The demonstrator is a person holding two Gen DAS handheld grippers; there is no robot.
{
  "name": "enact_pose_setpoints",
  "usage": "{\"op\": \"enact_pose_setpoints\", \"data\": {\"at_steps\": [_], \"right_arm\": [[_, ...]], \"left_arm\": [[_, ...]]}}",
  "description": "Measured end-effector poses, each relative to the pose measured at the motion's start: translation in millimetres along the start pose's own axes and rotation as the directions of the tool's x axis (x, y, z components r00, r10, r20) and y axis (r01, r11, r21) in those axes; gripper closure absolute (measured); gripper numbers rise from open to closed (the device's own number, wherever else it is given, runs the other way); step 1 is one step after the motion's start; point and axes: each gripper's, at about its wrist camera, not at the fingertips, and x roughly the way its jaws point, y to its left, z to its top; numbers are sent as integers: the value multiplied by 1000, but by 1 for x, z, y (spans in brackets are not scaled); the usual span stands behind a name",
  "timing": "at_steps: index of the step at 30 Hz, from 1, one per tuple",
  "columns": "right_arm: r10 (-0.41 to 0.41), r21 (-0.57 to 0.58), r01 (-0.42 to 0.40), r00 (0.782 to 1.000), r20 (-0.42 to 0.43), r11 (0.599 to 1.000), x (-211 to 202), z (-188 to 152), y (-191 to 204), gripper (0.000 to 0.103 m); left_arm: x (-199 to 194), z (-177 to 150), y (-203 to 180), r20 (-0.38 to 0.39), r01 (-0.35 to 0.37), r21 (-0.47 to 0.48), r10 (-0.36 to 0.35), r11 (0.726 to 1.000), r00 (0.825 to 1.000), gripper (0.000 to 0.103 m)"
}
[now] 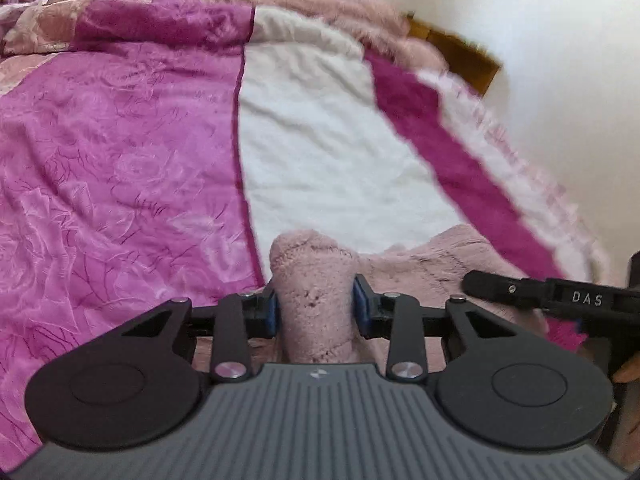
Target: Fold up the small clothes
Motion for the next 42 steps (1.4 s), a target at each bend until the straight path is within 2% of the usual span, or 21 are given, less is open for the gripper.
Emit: {"op": "enact_pose_setpoints", "data": {"at_steps": [2,5,7,9,11,13,15,20,22,32,38,42], "right_arm": [[-20,25,20,999,-26,999,10,-1,-8,74],[-25,65,28,999,-36,997,10,1,-13,69],[-48,64,50,998,-38,997,5,2,-8,57],[-64,55,65,998,-25,996,-2,2,-1,53],[-66,47,65,998,1,997,-16,1,2,53],[-70,43,69,997,31,997,-30,1,7,47],[-75,36,73,995,61,997,-45,1,12,44],[-69,-10,70,992,106,997,-76,-6,29,44],[-68,-26,71,991,120,997,-89,-12,36,44],[-115,-62,122,987,110,991,-122,-51,49,44],[-146,-69,152,986,82,986,-122,-76,45,44],[-139,-68,140,990,9,988,-109,-89,44,44]], "left_arm": [[11,-1,6,-42,-27,-3,27,1000,999,63],[16,1,16,-72,-19,-43,16,999,997,62],[14,5,19,-86,-20,-67,14,998,996,61],[8,8,18,-89,-27,-68,21,997,996,61],[-1,8,13,-96,-54,-50,49,997,994,54],[-11,11,9,-119,-83,-45,77,996,990,41],[-24,12,5,-134,-92,-51,84,994,987,39],[-62,5,-6,-108,-85,-41,80,996,991,38],[-76,0,-13,-108,-98,-35,93,995,990,34],[-125,-48,-40,-126,-83,-10,81,997,989,31],[-125,-79,-47,-144,-120,48,126,992,982,31],[-109,-92,-40,-173,-232,76,242,970,955,31]]}}
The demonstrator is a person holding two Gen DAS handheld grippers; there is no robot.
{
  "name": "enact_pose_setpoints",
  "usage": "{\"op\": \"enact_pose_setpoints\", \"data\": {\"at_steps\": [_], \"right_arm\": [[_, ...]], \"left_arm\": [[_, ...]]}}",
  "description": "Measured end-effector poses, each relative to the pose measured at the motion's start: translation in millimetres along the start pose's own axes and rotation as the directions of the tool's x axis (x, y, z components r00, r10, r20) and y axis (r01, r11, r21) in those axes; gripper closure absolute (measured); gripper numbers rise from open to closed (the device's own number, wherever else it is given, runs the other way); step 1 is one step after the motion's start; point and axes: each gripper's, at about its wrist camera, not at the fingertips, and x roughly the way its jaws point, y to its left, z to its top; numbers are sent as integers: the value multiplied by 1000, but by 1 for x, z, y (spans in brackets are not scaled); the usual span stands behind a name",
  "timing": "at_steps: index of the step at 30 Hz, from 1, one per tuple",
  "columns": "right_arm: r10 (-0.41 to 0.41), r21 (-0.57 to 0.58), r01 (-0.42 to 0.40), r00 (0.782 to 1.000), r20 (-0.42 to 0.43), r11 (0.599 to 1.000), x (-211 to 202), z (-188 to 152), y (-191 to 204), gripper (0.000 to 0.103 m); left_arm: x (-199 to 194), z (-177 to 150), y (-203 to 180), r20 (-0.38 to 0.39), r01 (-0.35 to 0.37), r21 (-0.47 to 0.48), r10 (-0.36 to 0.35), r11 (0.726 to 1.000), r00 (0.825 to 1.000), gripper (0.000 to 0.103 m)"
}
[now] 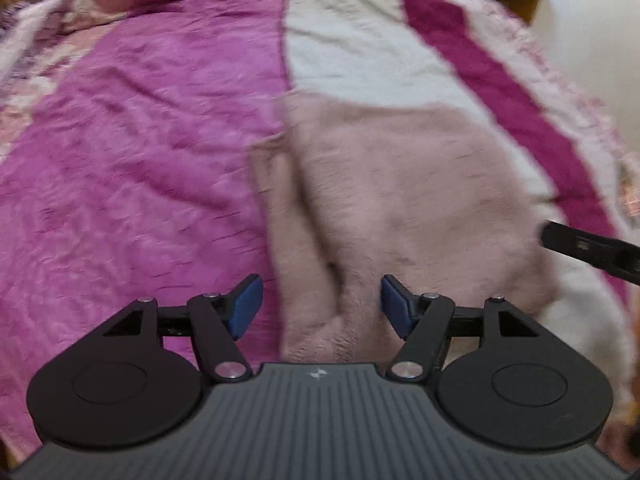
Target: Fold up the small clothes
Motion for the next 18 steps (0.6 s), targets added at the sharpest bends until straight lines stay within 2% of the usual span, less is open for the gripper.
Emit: {"op": "enact_pose_setpoints", "data": {"at_steps": [3,6,9,12,18], "right_arm": [[27,-12,-27,999,-22,1000,5,-10,8,45],[4,-53,-5,1000,-21,999,9,-15,13,45],[-25,-31,23,998,-65,999,17,-16,5,44],[-6,23,8,997,-78,1000,17,-17,-5,44],[-6,14,7,996,-84,1000,-1,-10,2,44]], "left_arm": [[9,-6,13,1,-25,-34,25,999,1000,28],[14,-8,24,2,-21,-59,22,998,1000,25],[14,-10,24,10,-24,-46,25,999,1000,23],[10,-10,20,19,-18,-42,19,999,1000,23],[-14,-13,13,20,-12,-64,13,998,1000,23]]}}
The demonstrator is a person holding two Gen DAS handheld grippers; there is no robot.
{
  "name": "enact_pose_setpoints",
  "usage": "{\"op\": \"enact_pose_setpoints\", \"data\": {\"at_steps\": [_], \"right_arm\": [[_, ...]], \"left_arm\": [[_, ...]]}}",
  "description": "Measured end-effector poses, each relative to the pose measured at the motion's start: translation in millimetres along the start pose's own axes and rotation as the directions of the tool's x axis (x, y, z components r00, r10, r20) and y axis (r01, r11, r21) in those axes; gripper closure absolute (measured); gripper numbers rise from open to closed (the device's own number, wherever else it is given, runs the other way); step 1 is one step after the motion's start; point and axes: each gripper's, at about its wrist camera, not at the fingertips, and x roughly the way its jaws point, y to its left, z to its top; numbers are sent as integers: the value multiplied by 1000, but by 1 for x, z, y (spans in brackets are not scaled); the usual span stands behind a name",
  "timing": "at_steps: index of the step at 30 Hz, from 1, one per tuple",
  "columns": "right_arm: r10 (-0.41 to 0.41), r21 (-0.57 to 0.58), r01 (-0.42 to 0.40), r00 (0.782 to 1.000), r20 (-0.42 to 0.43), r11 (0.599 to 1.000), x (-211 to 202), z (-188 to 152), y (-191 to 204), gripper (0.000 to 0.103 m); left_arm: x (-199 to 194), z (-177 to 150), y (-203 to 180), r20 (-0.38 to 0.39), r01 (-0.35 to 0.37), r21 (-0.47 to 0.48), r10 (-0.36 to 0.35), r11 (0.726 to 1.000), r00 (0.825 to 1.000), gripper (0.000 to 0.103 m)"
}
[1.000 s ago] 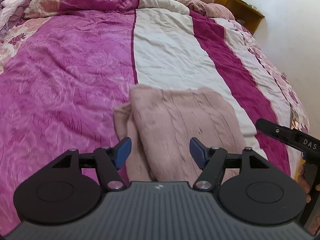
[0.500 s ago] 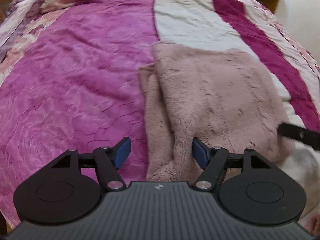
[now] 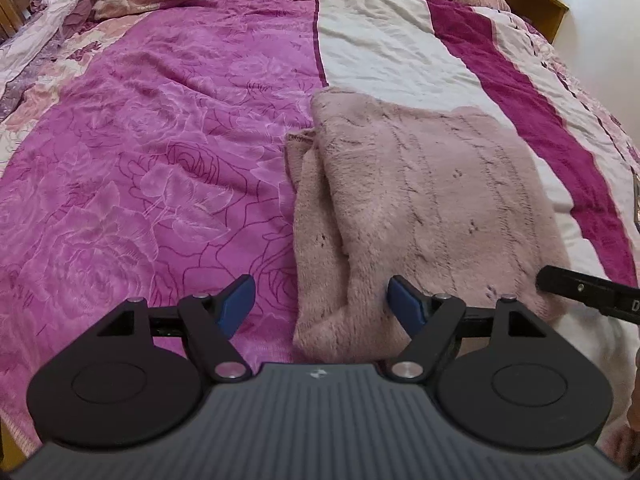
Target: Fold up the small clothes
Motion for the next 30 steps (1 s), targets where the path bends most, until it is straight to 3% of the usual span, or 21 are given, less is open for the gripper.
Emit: {"op": "enact_pose_setpoints", "data": {"at_steps": [2,4,5,12,19,23,30], "right_arm": [[8,-4,-8,1000,-5,1000,-7,1,1,43],[4,-19,-5,1000,-10,1000,-14,0,3,30],[-3,-29,2,1000,-13,1000,-16,-1,5,29],[-109,-142,100,992,-59,985,-8,-22,16,28],[-159,-199,144,985,-63,969,5,-37,25,24],[-158,-197,142,985,-70,970,8,-37,24,24],[-151,-188,136,986,-69,973,10,-36,22,23]], "left_arm": [[-12,-3,-4,9,14,-2,-14,1000,1000,23],[-21,-8,-7,10,30,-7,-30,1000,999,23],[-24,-10,-9,5,32,-12,-32,999,999,23],[-13,-31,-27,-50,-39,-11,39,999,998,18],[16,-46,-42,-162,-91,21,93,996,982,18],[18,-51,-50,-150,-114,61,122,992,981,17],[21,-51,-49,-153,-112,47,118,993,981,15]]}}
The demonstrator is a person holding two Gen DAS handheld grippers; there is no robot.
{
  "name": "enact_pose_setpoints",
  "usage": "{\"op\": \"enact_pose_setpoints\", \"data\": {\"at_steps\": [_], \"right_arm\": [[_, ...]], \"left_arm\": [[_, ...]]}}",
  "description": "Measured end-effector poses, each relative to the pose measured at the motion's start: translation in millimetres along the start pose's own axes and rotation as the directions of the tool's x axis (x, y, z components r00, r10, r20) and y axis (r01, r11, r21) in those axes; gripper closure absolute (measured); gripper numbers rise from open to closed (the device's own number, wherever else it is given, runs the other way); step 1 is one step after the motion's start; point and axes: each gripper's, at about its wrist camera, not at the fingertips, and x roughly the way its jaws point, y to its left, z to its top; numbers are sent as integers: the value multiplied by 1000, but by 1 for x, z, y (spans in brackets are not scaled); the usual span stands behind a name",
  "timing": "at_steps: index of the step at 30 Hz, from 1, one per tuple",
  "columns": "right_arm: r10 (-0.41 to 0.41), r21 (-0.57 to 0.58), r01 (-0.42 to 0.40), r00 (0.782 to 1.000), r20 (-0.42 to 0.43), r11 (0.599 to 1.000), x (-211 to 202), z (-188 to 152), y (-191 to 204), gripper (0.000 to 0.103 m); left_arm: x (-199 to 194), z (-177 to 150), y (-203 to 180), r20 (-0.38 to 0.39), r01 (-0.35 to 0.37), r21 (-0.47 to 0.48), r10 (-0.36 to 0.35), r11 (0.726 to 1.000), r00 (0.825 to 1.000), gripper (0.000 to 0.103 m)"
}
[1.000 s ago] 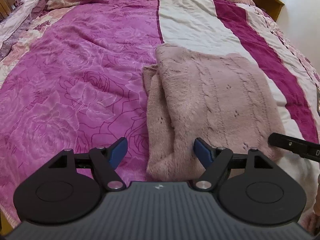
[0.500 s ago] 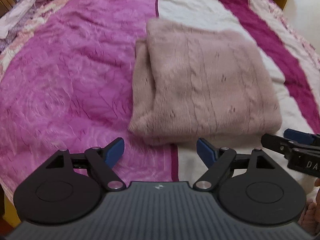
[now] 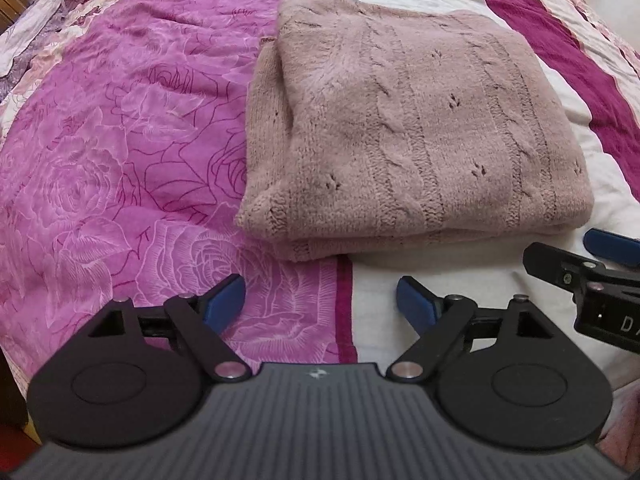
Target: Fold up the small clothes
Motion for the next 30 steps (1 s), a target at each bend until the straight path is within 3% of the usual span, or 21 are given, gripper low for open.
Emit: {"op": "enact_pose_setpoints", "data": {"at_steps": [30], "right_arm": [[0,0,0,1000,1,1000,1,0,1,22]], "left_arm": [[2,0,2,1,6,-4,-6,1000,1000,14]]}}
